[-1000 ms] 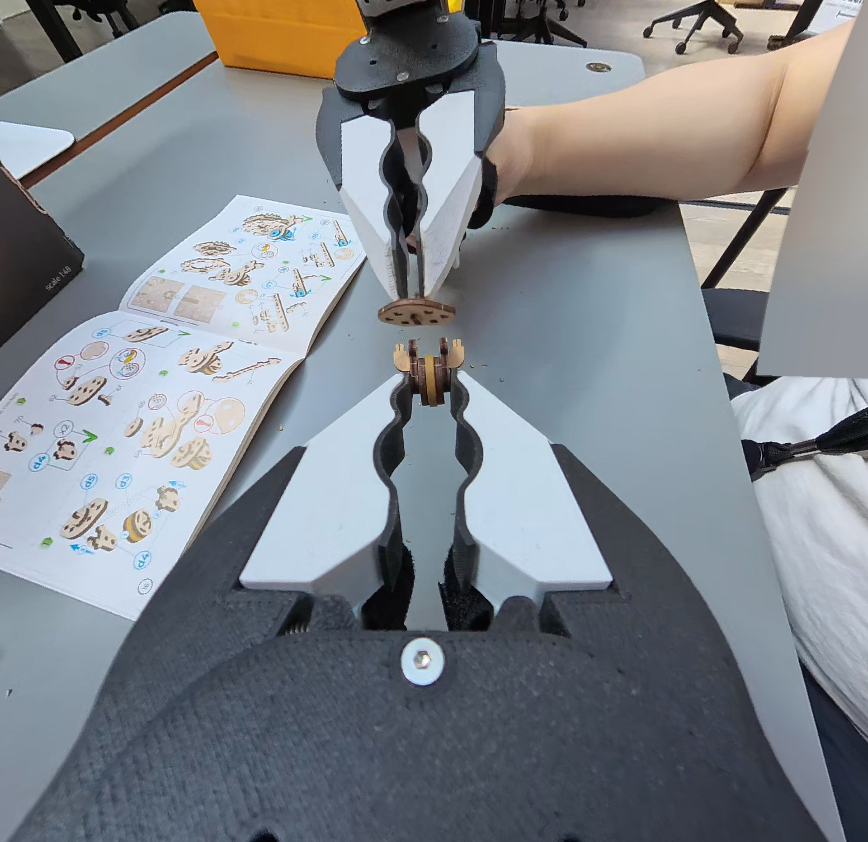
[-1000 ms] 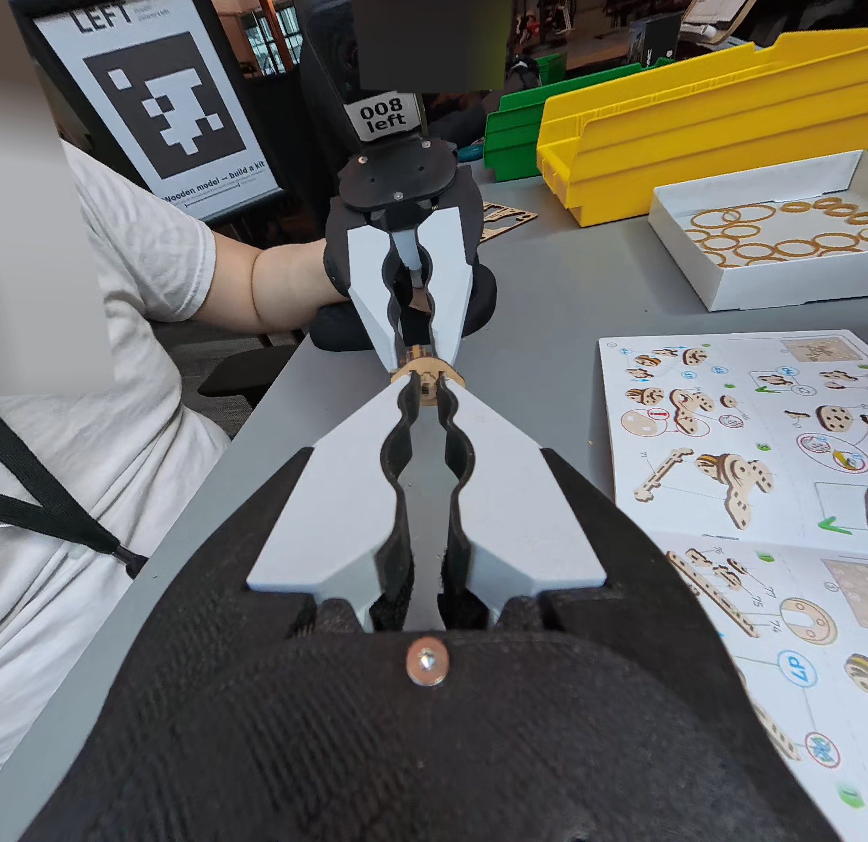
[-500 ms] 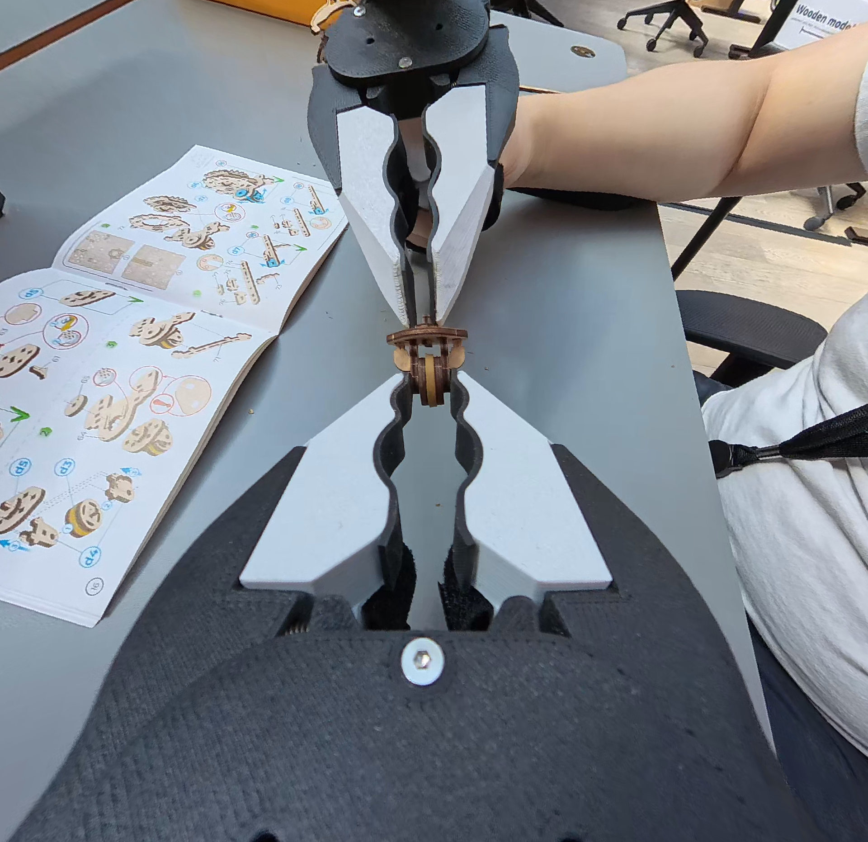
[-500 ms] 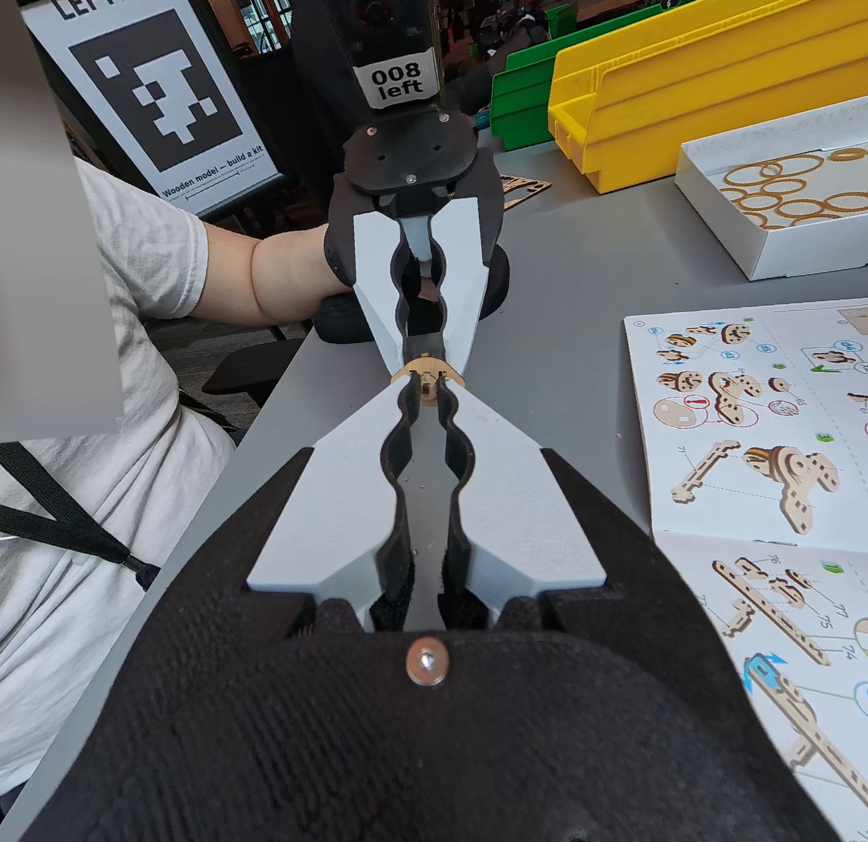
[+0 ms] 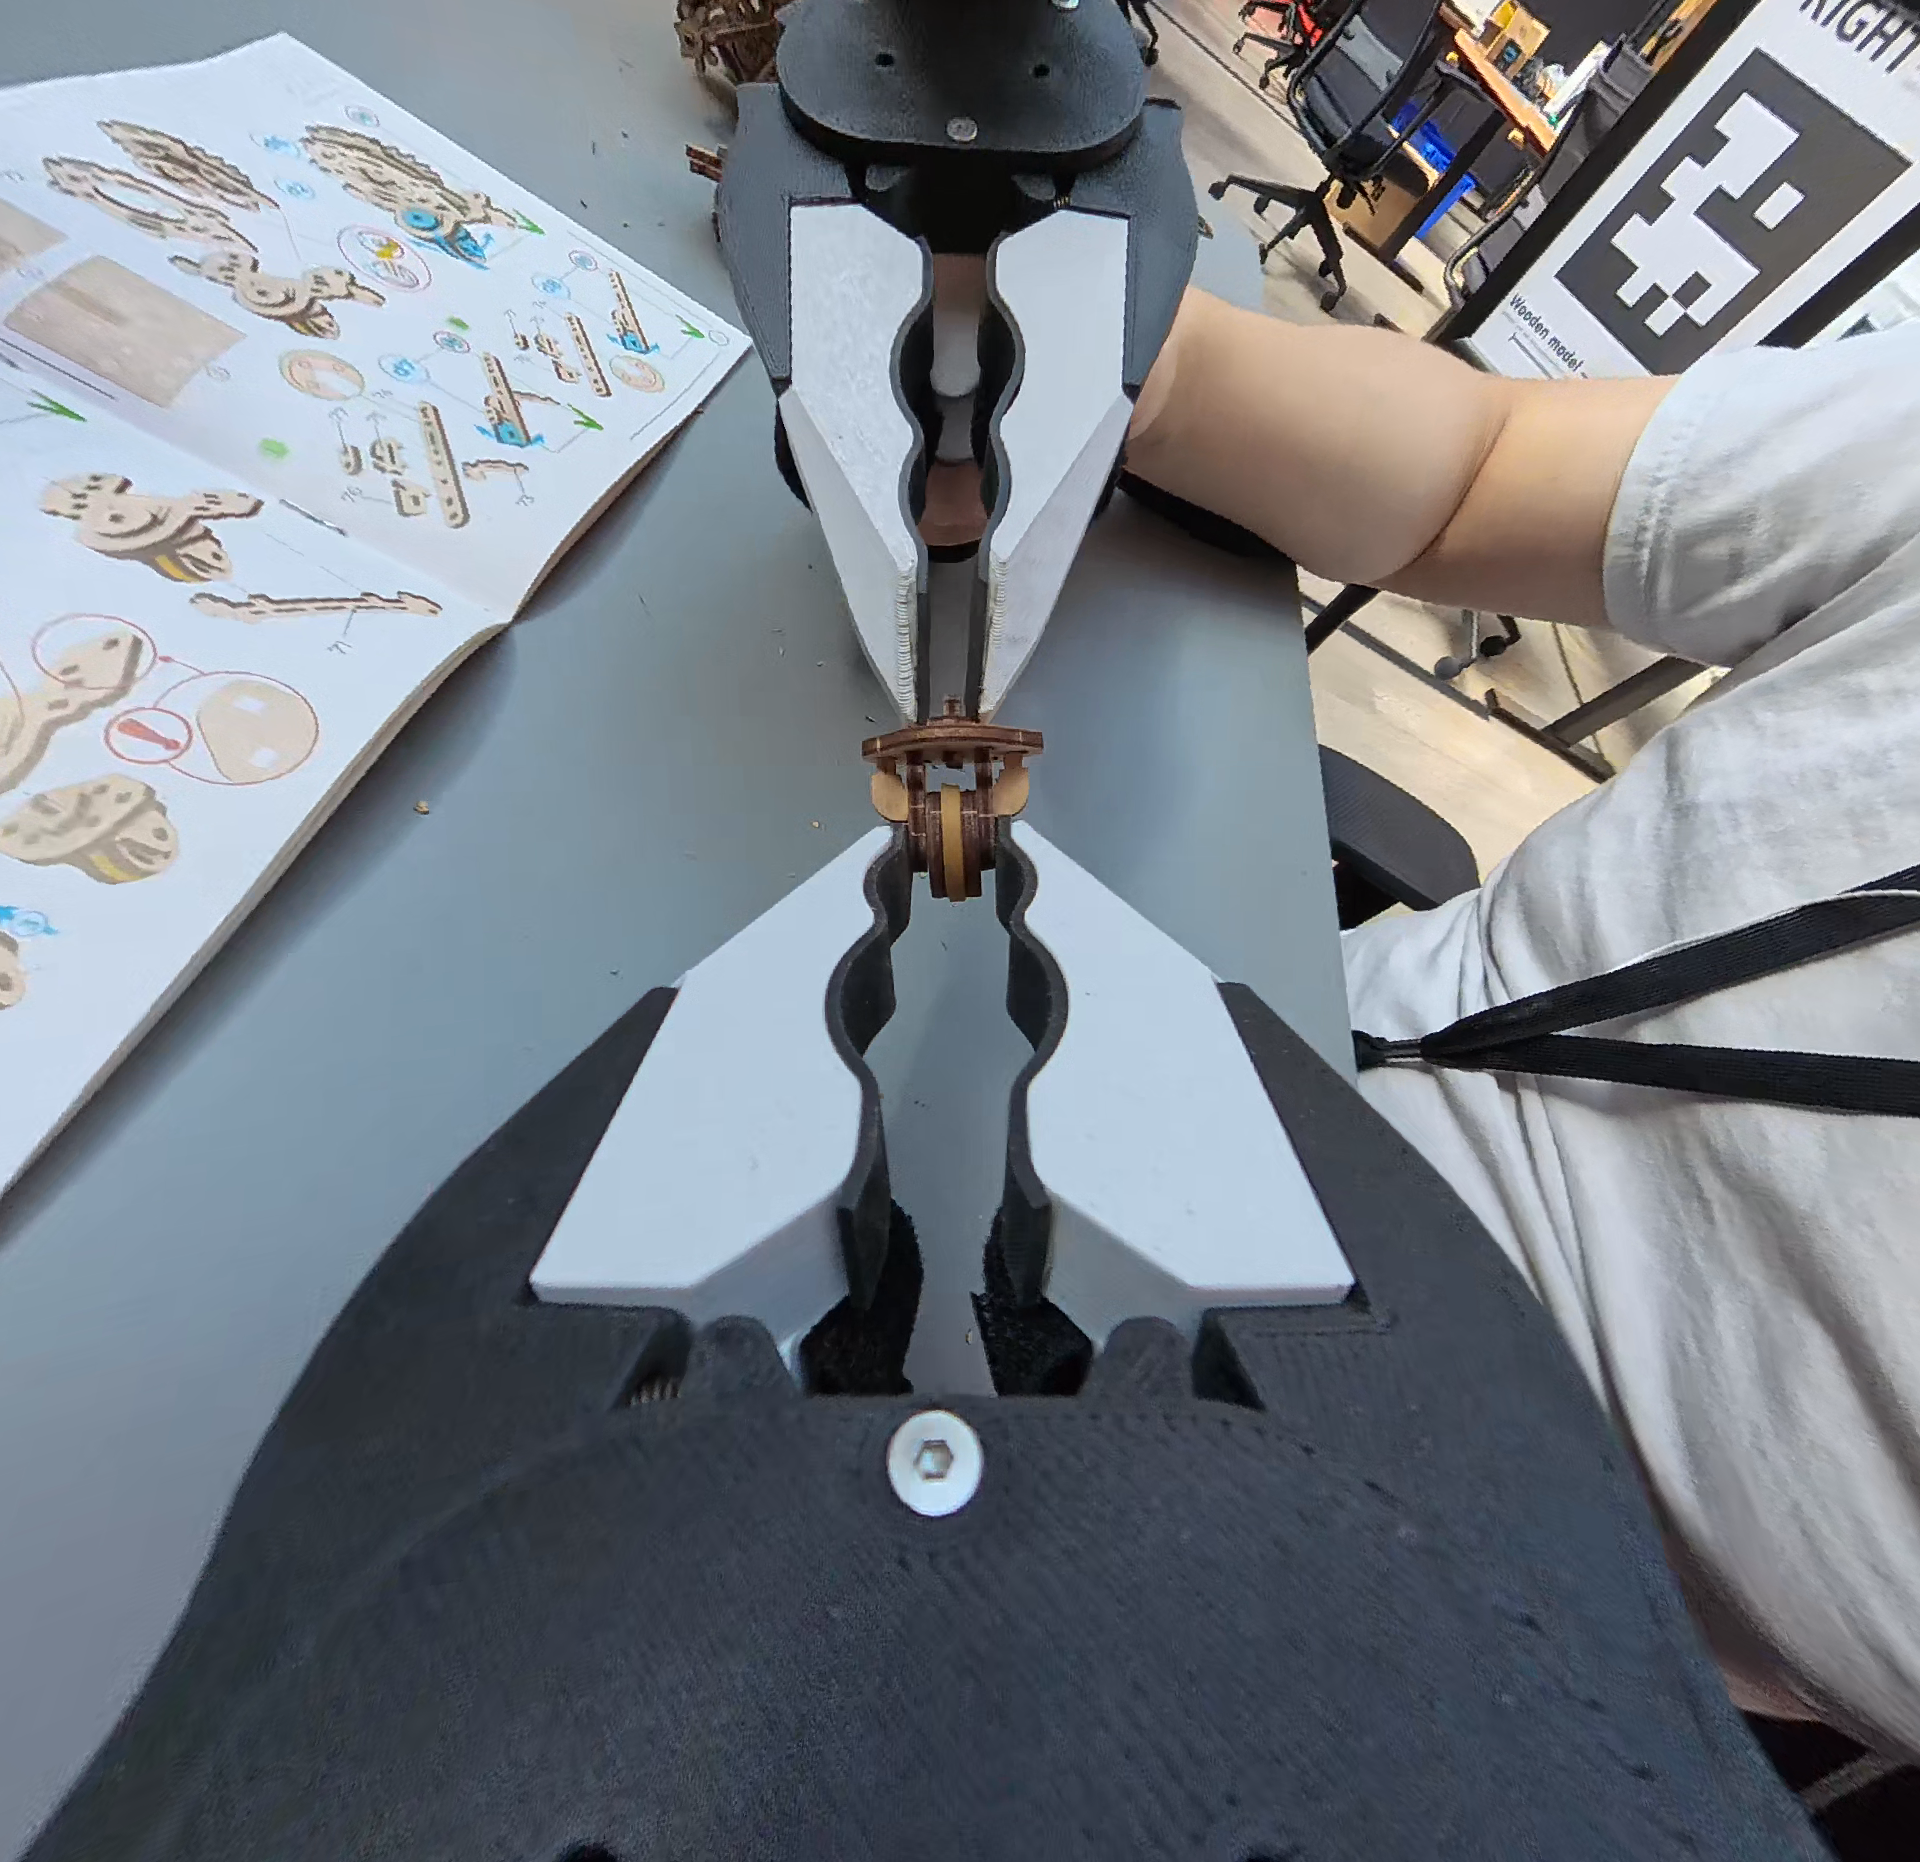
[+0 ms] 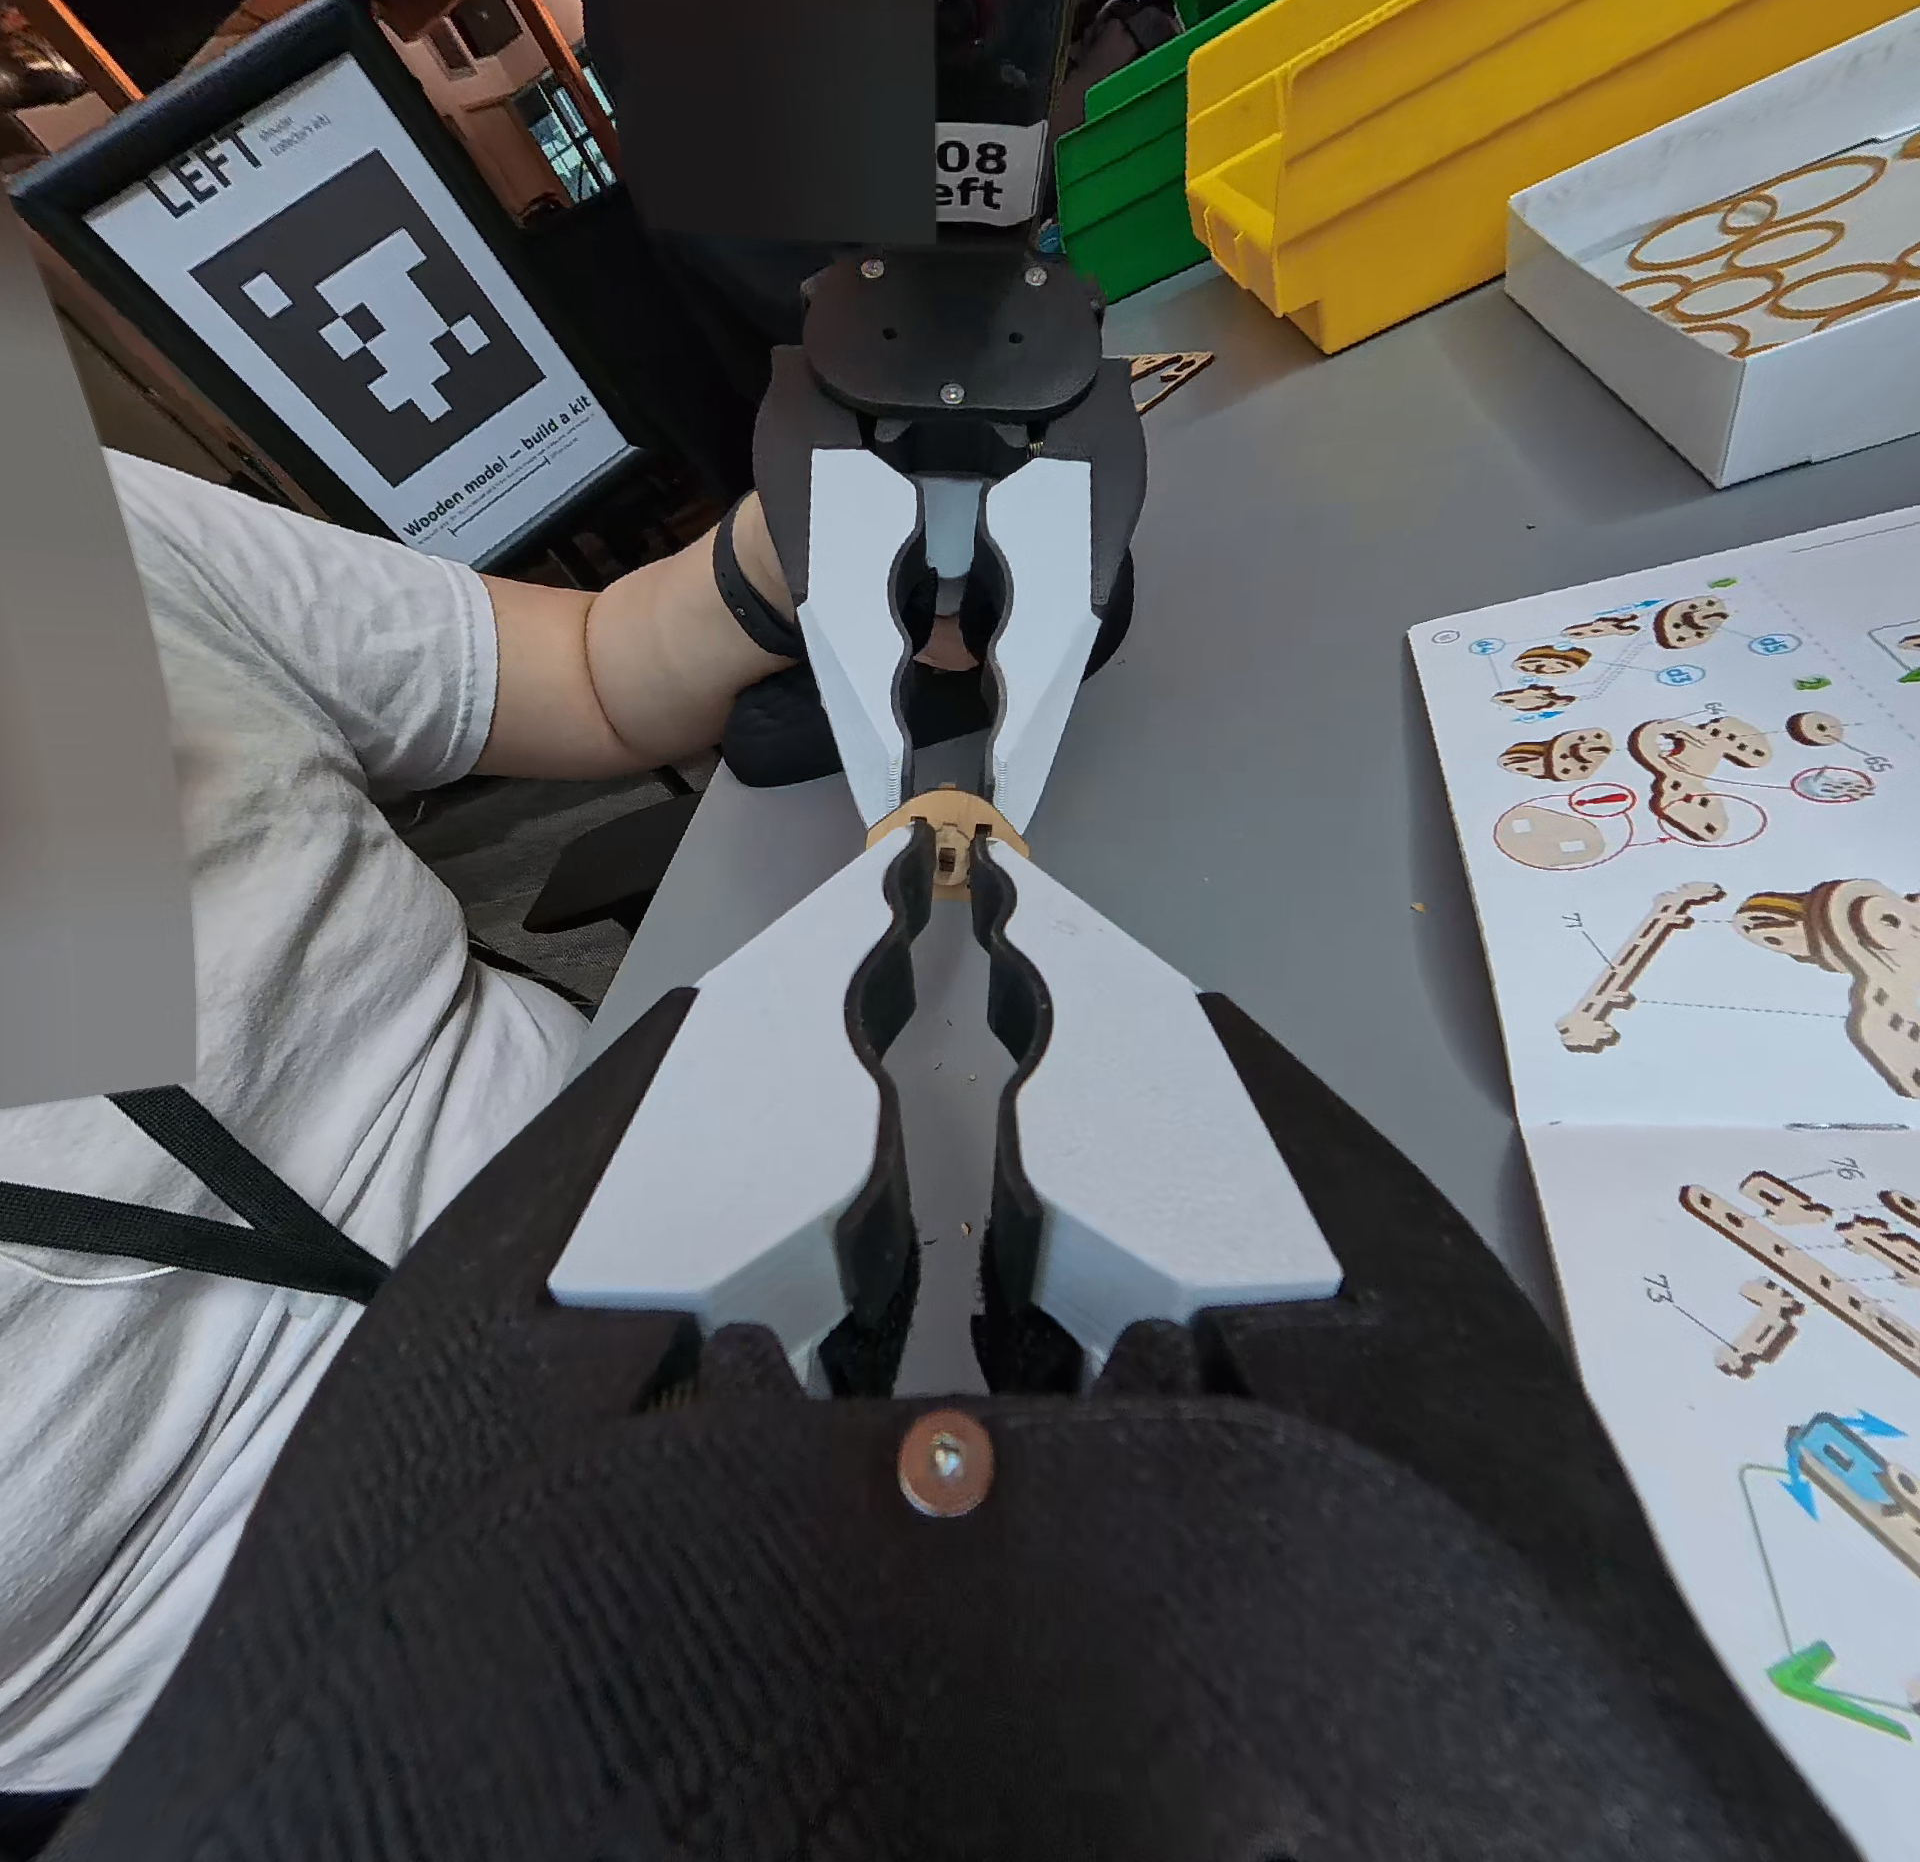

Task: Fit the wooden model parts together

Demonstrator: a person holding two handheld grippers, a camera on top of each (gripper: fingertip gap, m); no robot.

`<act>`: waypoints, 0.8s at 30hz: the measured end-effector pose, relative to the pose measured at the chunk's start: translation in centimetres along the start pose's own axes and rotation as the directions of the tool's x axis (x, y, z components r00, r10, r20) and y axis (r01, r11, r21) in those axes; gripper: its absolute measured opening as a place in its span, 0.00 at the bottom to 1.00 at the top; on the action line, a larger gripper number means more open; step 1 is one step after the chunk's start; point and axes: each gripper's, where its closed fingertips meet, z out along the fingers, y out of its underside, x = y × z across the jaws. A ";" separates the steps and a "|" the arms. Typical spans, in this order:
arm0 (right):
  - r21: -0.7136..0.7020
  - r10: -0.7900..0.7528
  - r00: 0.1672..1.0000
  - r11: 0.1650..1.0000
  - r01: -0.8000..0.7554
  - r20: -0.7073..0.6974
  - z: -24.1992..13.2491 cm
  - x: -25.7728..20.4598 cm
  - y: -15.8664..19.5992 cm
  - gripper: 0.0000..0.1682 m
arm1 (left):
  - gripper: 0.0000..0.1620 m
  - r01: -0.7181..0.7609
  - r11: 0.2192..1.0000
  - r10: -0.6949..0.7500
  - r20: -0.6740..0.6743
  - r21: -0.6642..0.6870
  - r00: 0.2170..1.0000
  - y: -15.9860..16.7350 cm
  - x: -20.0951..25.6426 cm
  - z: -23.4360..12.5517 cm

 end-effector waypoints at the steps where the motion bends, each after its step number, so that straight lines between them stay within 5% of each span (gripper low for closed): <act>1: 0.003 0.024 1.000 1.000 -0.024 0.010 0.1 0.1 0.1 0.03 | 0.09 0.042 0.999 -0.042 -0.021 -0.004 0.999 0.1 0.1 0.0; 14: -0.054 0.319 0.948 0.946 -0.318 -0.006 0.4 2.2 1.5 0.02 | 0.09 0.299 0.953 -0.299 -0.009 -0.042 0.954 1.1 -1.6 0.5; 24: -0.155 0.323 0.939 0.928 -0.339 -0.116 0.4 3.1 3.4 0.07 | 0.09 0.306 0.944 -0.292 0.120 -0.125 0.949 2.6 -3.0 1.4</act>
